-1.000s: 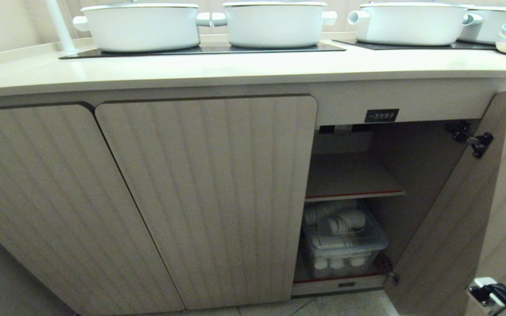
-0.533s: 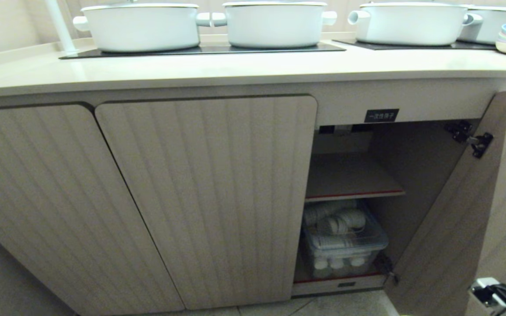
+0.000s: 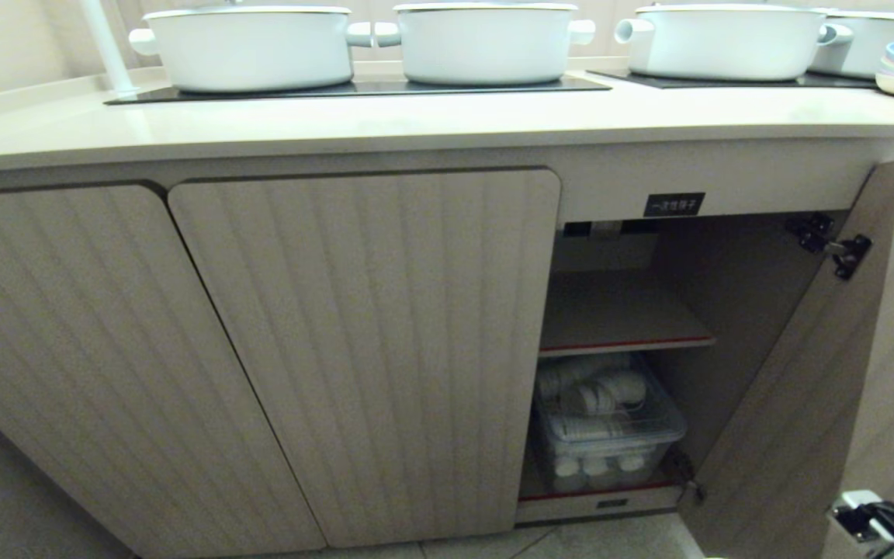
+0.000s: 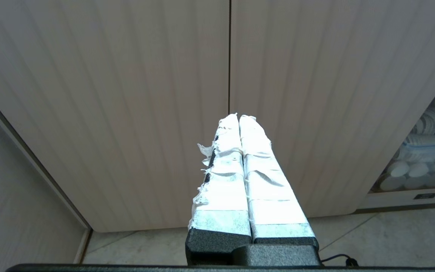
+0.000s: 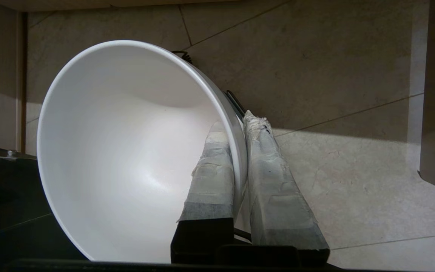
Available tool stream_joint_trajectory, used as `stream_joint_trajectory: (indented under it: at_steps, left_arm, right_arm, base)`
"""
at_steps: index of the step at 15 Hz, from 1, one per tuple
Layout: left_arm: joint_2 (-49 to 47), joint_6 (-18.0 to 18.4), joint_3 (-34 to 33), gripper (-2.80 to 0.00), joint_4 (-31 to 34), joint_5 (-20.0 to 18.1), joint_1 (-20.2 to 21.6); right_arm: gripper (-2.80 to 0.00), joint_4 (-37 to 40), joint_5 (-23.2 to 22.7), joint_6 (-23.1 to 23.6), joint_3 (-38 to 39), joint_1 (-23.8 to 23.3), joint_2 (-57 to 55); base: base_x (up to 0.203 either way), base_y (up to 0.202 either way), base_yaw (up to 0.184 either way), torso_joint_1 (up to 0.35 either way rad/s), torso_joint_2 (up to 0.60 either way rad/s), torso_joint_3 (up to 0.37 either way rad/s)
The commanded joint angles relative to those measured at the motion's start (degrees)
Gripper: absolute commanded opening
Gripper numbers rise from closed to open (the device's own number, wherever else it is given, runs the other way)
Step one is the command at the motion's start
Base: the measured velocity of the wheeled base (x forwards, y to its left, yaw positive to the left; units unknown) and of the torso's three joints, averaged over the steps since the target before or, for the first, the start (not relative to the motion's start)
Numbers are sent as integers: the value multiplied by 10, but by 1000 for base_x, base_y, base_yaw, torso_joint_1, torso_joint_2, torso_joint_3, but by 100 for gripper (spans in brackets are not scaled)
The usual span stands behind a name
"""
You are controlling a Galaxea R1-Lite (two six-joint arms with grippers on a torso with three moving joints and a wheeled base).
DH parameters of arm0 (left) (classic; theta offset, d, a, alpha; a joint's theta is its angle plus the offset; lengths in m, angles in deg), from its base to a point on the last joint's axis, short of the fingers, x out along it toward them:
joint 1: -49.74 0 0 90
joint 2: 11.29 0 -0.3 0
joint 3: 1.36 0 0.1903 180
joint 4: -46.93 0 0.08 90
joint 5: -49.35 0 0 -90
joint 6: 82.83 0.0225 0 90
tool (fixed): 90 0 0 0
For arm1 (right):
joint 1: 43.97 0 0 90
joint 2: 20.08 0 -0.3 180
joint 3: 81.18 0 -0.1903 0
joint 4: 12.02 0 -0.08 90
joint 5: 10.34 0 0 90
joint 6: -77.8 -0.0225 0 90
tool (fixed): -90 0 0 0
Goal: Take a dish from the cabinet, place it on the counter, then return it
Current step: Place it on the table
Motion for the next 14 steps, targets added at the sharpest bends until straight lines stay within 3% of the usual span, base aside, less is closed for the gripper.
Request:
stream_joint_trajectory:
  at_steps: [1,14]
  left_arm:
    - [0,0,0,-280,0,0,0]
    - [0,0,0,-280,0,0,0]
  right_arm:
    - [-280,-2,0,-1,0,0,-2]
    - [-280,23,1,-21,-13,0,18]
  base:
    - [0,0,0,0,0,0]
    - [0,0,0,0,0,0]
